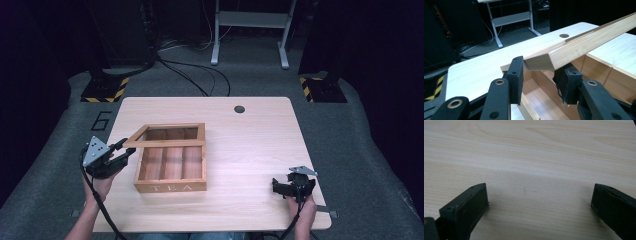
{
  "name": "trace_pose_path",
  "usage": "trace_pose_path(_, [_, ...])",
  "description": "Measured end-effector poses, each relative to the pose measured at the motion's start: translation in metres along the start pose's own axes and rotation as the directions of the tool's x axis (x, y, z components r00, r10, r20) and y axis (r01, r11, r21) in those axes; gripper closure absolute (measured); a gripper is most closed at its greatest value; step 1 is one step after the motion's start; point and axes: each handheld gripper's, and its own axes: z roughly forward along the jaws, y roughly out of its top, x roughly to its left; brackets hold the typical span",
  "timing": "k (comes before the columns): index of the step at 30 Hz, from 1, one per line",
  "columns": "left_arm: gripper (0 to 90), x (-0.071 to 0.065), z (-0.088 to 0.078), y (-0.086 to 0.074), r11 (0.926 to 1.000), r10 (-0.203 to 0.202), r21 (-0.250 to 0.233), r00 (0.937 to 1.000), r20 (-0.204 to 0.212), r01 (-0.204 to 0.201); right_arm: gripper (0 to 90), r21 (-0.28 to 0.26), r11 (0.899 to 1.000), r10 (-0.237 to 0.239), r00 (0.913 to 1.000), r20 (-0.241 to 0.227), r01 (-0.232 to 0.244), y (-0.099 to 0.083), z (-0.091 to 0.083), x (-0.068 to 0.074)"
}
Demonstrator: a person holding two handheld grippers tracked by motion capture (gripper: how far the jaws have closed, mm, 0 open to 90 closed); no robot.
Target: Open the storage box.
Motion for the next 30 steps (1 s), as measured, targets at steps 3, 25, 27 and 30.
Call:
trace_pose_path(3, [58.5, -0.001, -0.001, -0.006, 0.9998, -0.017, 0.004, 0.9998, 0.013, 0.017, 0.5, 0.000, 1.000, 0.000, 1.0000, 0.000, 0.000, 0.000, 0.000, 0.000])
trace_pose_path(25, [53.2, -0.010, 0.001, -0.064, 0.9939, -0.087, 0.076, 0.9916, 0.095, 0.080, 0.5, -0.001, 1.000, 0.000, 1.0000, 0.000, 0.000, 0.000, 0.000, 0.000])
trace_pose_path(27, [52.3, -0.011, 0.003, -0.069, 0.9914, -0.105, 0.090, 0.9887, 0.108, 0.095, 0.5, 0.000, 1.000, 0.000, 1.0000, 0.000, 0.000, 0.000, 0.000, 0.000])
trace_pose_path(30, [51.2, -0.013, 0.007, -0.075, 0.9878, -0.120, 0.113, 0.9860, 0.115, 0.107, 0.5, 0.000, 1.000, 0.000, 1.0000, 0.000, 0.000, 0.000, 0.000, 0.000])
